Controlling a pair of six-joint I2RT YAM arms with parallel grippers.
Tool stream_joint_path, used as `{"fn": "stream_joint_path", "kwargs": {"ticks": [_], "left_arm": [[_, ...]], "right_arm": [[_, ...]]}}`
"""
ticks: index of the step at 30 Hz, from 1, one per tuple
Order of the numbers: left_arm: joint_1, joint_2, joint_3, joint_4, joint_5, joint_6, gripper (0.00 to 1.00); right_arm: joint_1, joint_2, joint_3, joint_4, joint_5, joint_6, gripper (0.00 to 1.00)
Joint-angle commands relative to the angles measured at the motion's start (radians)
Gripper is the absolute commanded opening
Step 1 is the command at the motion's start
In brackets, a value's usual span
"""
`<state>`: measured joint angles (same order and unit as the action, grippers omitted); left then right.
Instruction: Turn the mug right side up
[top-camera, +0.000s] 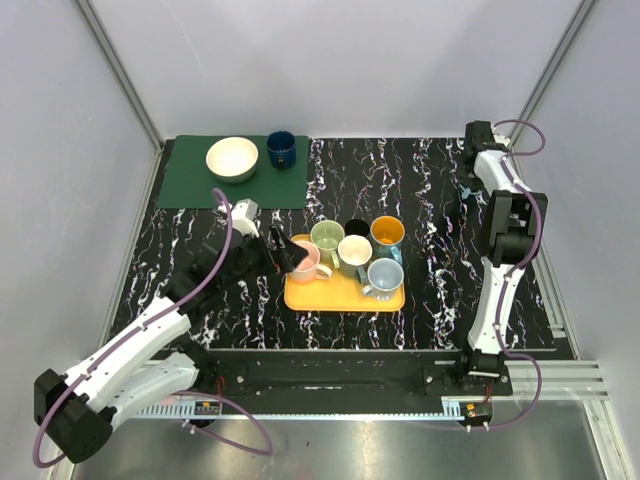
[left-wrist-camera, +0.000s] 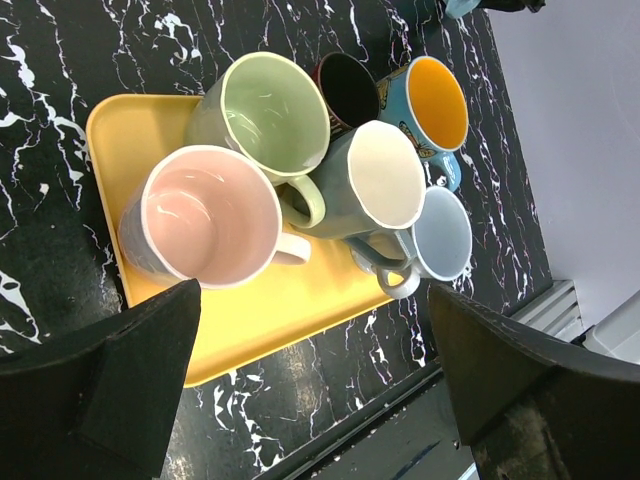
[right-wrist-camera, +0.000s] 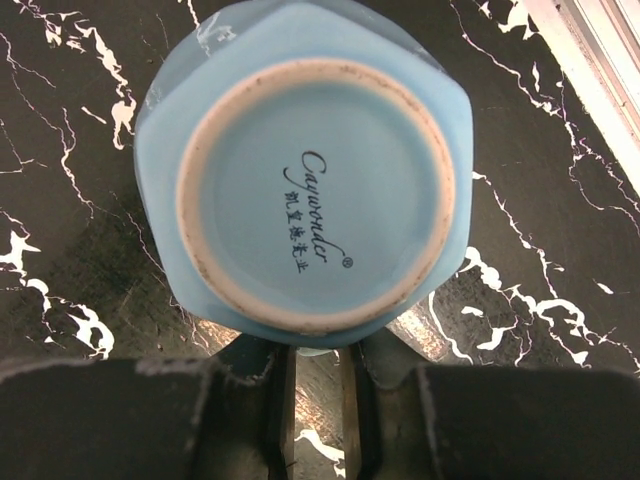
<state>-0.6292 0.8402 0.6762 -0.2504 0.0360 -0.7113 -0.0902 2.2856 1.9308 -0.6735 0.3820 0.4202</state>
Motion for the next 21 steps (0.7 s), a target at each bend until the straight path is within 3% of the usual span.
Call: {"fn": "stream_joint_path", "kwargs": {"ticks": [1,3,6,8,15,18,20,21], "left_arm": [[0.005,0.023,0.006,0.065,0.028,0.004,0.99],[0.003,0.025,0.005,0.065,0.031,0.003,0.99],[0.003,0.022,0.002,0.065,0.025,0.003,0.99],[0.003,0.011,0.0,0.063,0.013,0.004,0.99],[0.003,0.013,0.016,0.028,-0.105,0.003,0.99],[0.003,0.013,0.008,0.03,-0.18,-0.011,0.99],[0.003,0.022,0.016,0.023,-0.217,-0.01,0.99],[0.003,0.023,0.026,0.019,-0.225,-0.007,0.99]], "right_arm": [[0.003,-0.063,-0.11,0.02,0.003,0.025,0.22],[0.004,-0.106,-0.145,0.032,0.001,0.034,0.42],[0.007,-0.179,-0.193,0.037,-0.002,0.058,0.59],[0.013,-0.256,-0.222,0.045,-0.011,0.08,0.76],[0.131,-0.589,-0.363,0.069,-0.109,0.127,0.76],[0.245,-0.789,-0.548,0.205,-0.208,0.184,0.73],[0.309,-0.947,-0.758,0.335,-0.302,0.23,0.83],[0.32,-0.995,-0.829,0.42,-0.378,0.256,0.95]]}}
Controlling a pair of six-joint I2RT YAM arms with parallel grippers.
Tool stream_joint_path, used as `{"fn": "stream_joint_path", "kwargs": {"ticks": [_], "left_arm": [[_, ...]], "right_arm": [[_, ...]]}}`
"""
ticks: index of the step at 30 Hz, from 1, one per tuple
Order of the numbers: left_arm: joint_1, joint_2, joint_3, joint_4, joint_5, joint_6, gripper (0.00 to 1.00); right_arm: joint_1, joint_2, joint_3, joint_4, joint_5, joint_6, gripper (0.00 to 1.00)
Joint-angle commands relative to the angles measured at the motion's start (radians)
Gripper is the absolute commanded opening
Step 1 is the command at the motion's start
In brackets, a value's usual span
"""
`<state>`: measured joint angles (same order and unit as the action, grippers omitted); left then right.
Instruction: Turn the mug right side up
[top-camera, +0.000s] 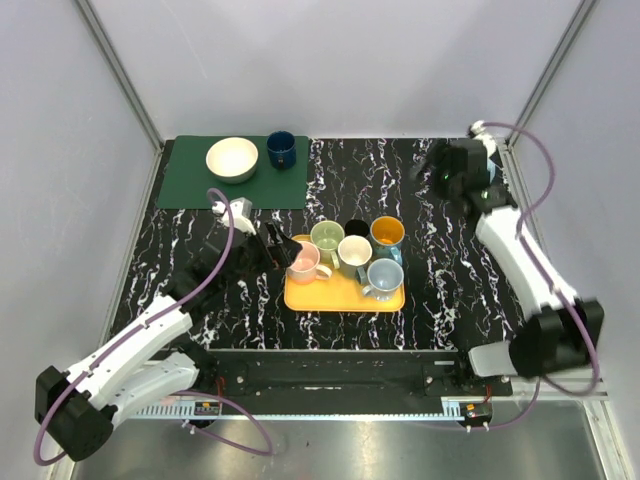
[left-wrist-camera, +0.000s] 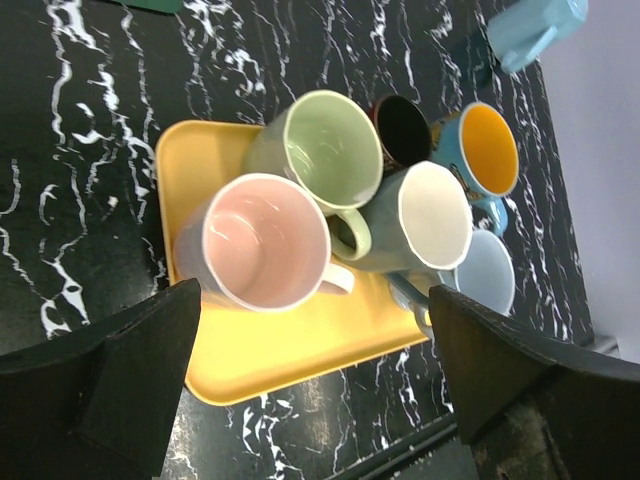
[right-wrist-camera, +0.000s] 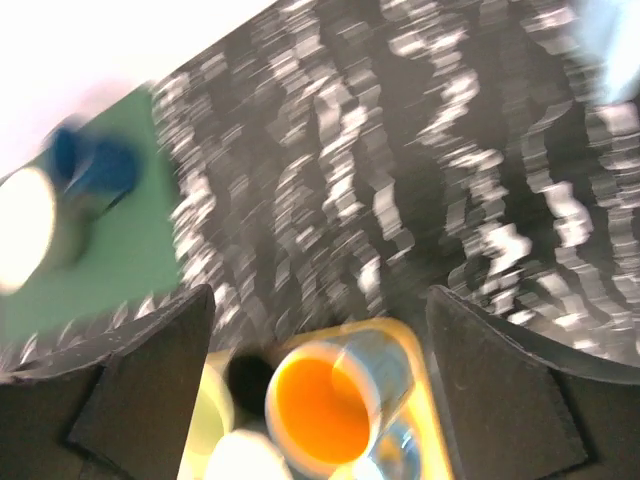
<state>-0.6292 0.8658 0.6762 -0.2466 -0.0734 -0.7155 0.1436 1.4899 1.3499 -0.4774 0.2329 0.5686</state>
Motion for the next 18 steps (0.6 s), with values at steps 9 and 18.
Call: {"fn": "stream_joint_path", "kwargs": {"ticks": [9,18], "left_arm": [[0.002,0.096,0.151,-0.06,-0.046,0.109,0.99],[-0.11,0.228,0.181,-0.059,-0.114,0.033,0.99]], "right_arm": [[0.269,-0.517,-0.44,-0.027,-0.209,-0.016,1.0],[0.41,-0.549,-0.432,-0.159,0.032,0.008,1.0]]}}
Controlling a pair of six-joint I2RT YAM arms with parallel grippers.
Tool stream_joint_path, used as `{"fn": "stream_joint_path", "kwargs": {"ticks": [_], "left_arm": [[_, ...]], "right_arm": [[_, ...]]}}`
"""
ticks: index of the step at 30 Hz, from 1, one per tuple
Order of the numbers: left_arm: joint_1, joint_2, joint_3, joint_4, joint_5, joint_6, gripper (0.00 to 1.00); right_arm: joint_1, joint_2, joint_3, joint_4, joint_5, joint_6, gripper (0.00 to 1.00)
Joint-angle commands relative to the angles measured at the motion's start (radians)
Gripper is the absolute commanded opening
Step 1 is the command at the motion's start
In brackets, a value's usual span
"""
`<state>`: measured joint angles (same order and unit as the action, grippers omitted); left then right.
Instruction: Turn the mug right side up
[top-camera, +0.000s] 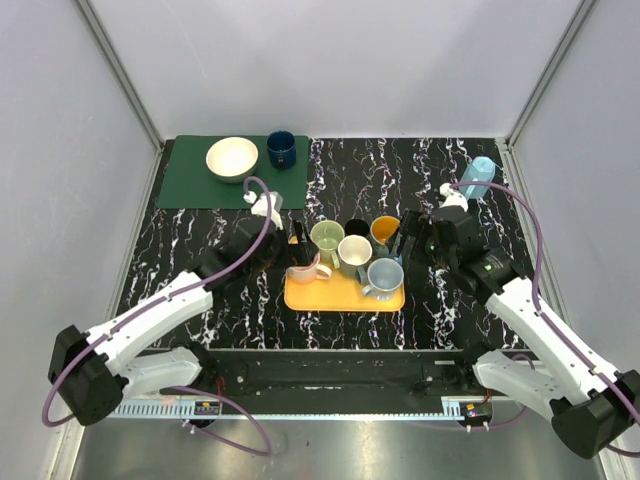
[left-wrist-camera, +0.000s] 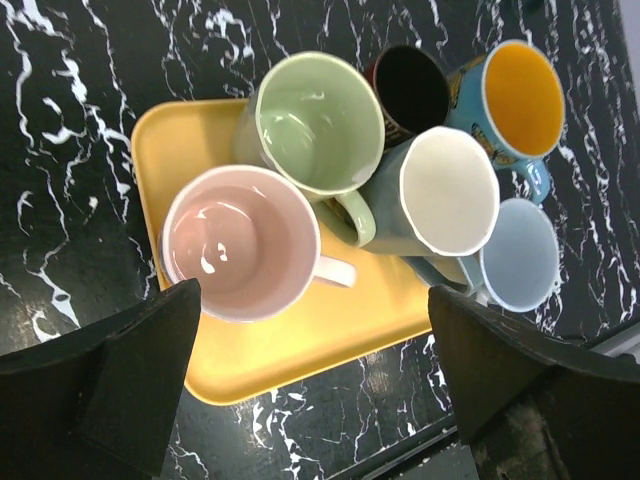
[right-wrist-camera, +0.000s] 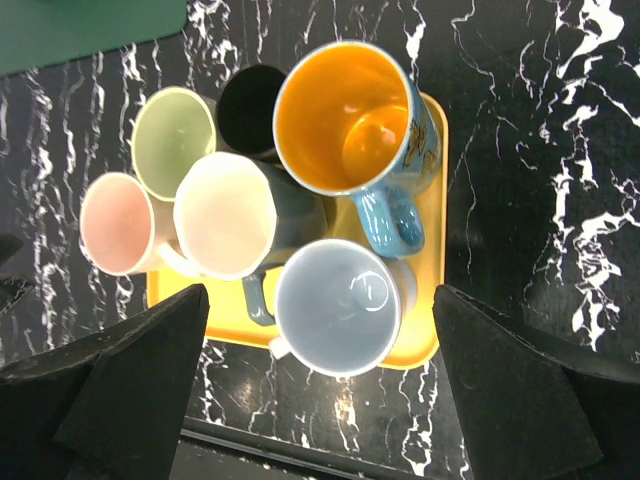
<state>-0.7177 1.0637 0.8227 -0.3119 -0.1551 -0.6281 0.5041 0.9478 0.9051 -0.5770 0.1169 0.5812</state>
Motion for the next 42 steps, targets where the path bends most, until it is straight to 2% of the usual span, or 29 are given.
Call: {"fn": "stream_joint_path", "kwargs": {"ticks": [1,6,13,16,18,19,21,22,23,26,28,29,32,35,42], "left_arm": [[-0.029,0.047,0.035,0.004,-0.049,-0.077,0.99],[-0.111,0.094,0.024,-0.036,-0.126,-0.182,0.93],[-0.173,0.128,-0.03,-0.029,-0.222,-0.513,0.85],[-0.178,0.113,-0.03,-0.059,-0.256,-0.532,0.92],[-0.178,0.082,-0.02,-0.128,-0.284,-0.544,0.99],[-0.178,0.068,-0.022,-0.147,-0.296,-0.541,0.99],[-0.178,0.026,-0.045,-0.141,-0.288,-0.512,0.99],[-0.18,0.012,-0.06,-0.106,-0.247,-0.431,0.99],[-0.198,-0.002,-0.1,0.002,-0.215,-0.377,0.98],[-0.282,-0.004,-0.102,0.113,-0.14,-0.211,0.89],[-0.313,0.088,-0.062,0.125,-0.031,-0.121,0.87],[-0.339,0.128,-0.018,0.131,0.003,-0.093,0.78],[-0.406,0.266,0.07,0.128,0.032,-0.01,0.73],[-0.445,0.349,0.136,0.125,0.008,0.045,0.73],[-0.447,0.441,0.248,0.07,-0.012,0.171,0.76]], "right_arm": [[0.051,-0.015,0.0,-0.057,0.148,0.0,1.0],[0.051,-0.043,-0.023,-0.017,0.115,0.012,0.98],[0.053,-0.001,0.007,0.019,0.089,-0.006,0.97],[0.095,0.043,0.06,-0.001,0.012,-0.086,0.96],[0.158,0.063,0.087,-0.036,0.067,-0.122,0.96],[0.225,0.075,0.107,-0.049,0.104,-0.127,0.97],[0.263,0.08,0.12,-0.079,0.208,-0.103,0.99],[0.266,0.071,0.115,-0.083,0.225,-0.066,1.0],[0.267,0.06,0.109,-0.083,0.243,-0.054,1.0],[0.266,0.014,0.08,-0.061,0.276,-0.023,1.0],[0.267,0.005,0.086,-0.07,0.277,-0.009,1.0],[0.267,0.006,0.092,-0.078,0.277,-0.007,1.0],[0.267,0.009,0.113,-0.113,0.286,0.005,1.0],[0.267,-0.02,0.12,-0.135,0.297,0.017,1.0],[0.266,-0.057,0.137,-0.167,0.305,0.005,1.0]]}}
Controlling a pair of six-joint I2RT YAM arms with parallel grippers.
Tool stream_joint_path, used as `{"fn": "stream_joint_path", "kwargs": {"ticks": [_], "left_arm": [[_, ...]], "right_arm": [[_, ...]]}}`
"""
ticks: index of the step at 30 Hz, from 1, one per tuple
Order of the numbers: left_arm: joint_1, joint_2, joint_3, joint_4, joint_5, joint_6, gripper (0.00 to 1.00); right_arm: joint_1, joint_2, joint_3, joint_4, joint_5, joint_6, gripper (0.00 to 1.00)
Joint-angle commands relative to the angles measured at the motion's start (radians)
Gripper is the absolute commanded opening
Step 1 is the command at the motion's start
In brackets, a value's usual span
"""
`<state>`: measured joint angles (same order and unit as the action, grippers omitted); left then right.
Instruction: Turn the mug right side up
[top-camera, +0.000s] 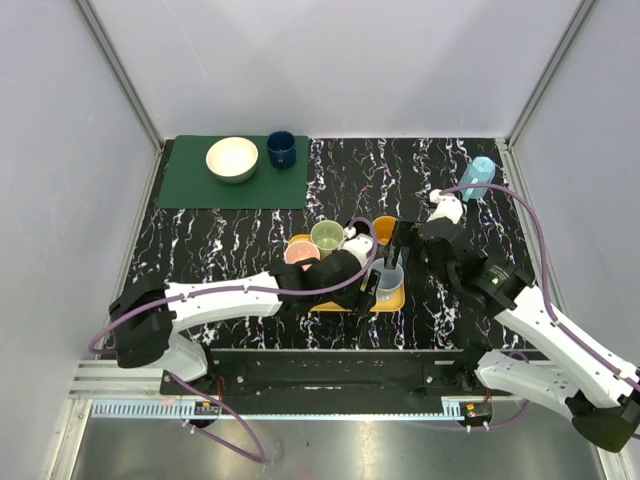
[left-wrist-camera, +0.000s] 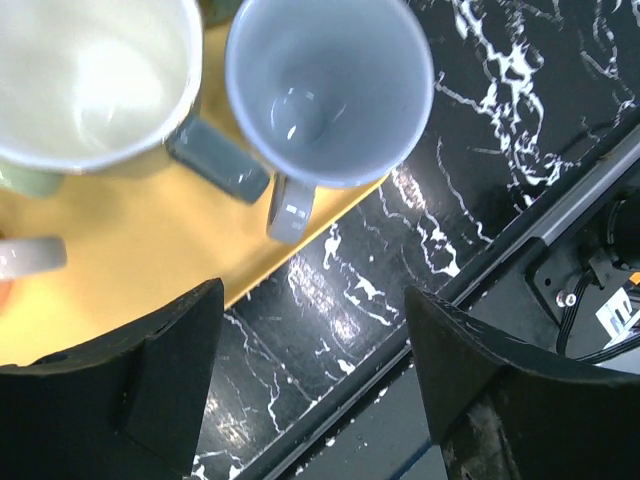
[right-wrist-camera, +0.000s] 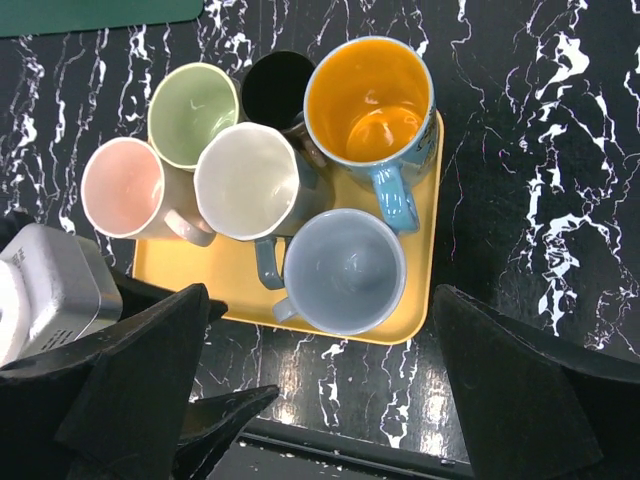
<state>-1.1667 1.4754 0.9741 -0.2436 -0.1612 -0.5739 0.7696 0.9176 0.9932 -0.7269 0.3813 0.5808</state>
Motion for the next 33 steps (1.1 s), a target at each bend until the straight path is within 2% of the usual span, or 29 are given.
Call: {"fn": "stream_joint_path", "kwargs": {"ticks": [1,5,8,25,33], "left_arm": [[0.002,0.04,0.112,-0.012,-0.011,0.143,0.76],[0.006,0.092,0.156,-0.036,-0.001,0.172,0.75],[0.018,0.132,0.167,-0.031,0.029,0.174,0.69],[0.055,0.198,0.192,0.004,0.141,0.166,0.52],[0.026,0.195,0.193,0.01,0.155,0.146,0.51]], "right_arm": [[0.0,-0.026,0.05,-0.019,0.038,0.002,1.0],[0.0,-0.033,0.055,-0.017,0.039,0.001,1.0],[0.002,-0.042,0.067,-0.031,0.044,-0.002,1.0],[0.002,-0.068,0.091,-0.062,0.059,-0.01,1.0],[0.002,-0.066,0.094,-0.071,0.073,-0.013,1.0]]}}
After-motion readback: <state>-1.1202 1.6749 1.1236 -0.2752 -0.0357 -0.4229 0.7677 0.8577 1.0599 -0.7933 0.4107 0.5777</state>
